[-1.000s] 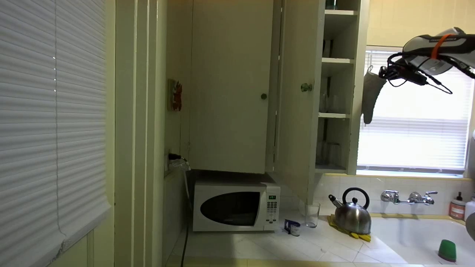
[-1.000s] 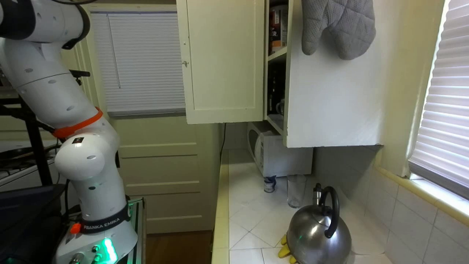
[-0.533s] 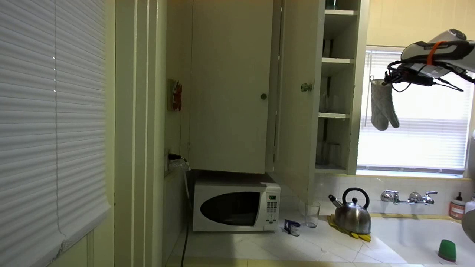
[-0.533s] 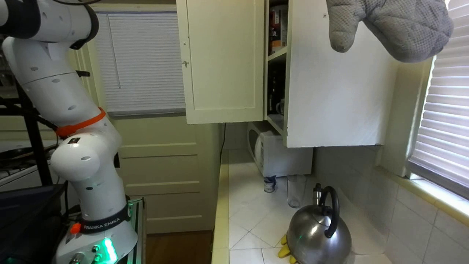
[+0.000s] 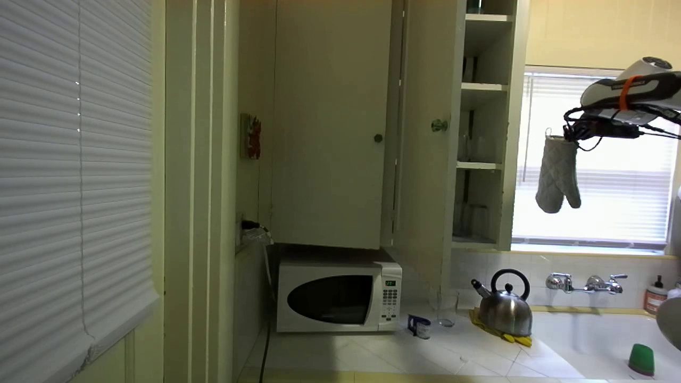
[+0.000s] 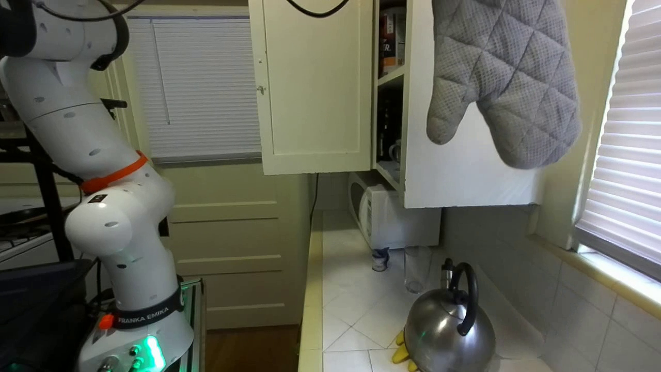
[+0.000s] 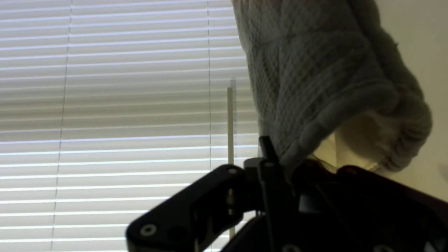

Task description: Move the mitten to the counter

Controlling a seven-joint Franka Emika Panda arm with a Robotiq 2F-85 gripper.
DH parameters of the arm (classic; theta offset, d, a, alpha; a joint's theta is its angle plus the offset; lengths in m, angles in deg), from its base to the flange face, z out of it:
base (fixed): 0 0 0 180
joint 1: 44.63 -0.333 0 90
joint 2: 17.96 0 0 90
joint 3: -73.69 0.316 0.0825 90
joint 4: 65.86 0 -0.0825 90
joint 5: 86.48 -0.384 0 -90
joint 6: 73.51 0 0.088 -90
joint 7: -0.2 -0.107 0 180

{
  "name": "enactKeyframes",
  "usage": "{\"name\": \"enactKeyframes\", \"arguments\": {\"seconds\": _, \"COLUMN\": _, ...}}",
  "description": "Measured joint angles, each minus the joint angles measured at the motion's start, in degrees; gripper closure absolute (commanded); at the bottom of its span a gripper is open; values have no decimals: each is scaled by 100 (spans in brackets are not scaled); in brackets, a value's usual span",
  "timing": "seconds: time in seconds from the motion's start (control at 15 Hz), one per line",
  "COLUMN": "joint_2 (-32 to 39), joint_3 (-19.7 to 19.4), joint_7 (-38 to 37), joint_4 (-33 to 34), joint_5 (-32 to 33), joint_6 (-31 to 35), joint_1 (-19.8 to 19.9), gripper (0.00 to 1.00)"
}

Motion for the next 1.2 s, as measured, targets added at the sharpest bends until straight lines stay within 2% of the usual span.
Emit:
{"name": "enactKeyframes", "arguments": {"seconds": 0.4, "joint_2": -1112, "joint_3": 64, "joint_7": 72, "joint_4": -1793, "joint_5": 336, "joint_6": 145, "joint_1": 317, "gripper": 98}}
{"name": "enactKeyframes", "arguments": {"seconds": 0.93, "joint_2": -2006, "joint_3": 640, "joint_7": 16, "joint_4": -4540, "joint_5": 1422, "joint_6": 2078, "joint_1": 945, "gripper": 98}}
{"name": "enactKeyframes", "arguments": {"seconds": 1.0, "joint_2": -2071, "joint_3": 770, "joint_7": -50, "joint_4": -4892, "joint_5": 1568, "joint_6": 2280, "joint_1": 1099, "gripper": 93}}
{"name": "enactKeyframes", "arguments": {"seconds": 1.07, "joint_2": -2108, "joint_3": 826, "joint_7": -79, "joint_4": -5104, "joint_5": 1597, "joint_6": 2362, "joint_1": 1175, "gripper": 93}}
{"name": "enactKeyframes", "arguments": {"seconds": 1.2, "joint_2": -2102, "joint_3": 822, "joint_7": -79, "joint_4": -5056, "joint_5": 1596, "joint_6": 2362, "joint_1": 1155, "gripper": 93}}
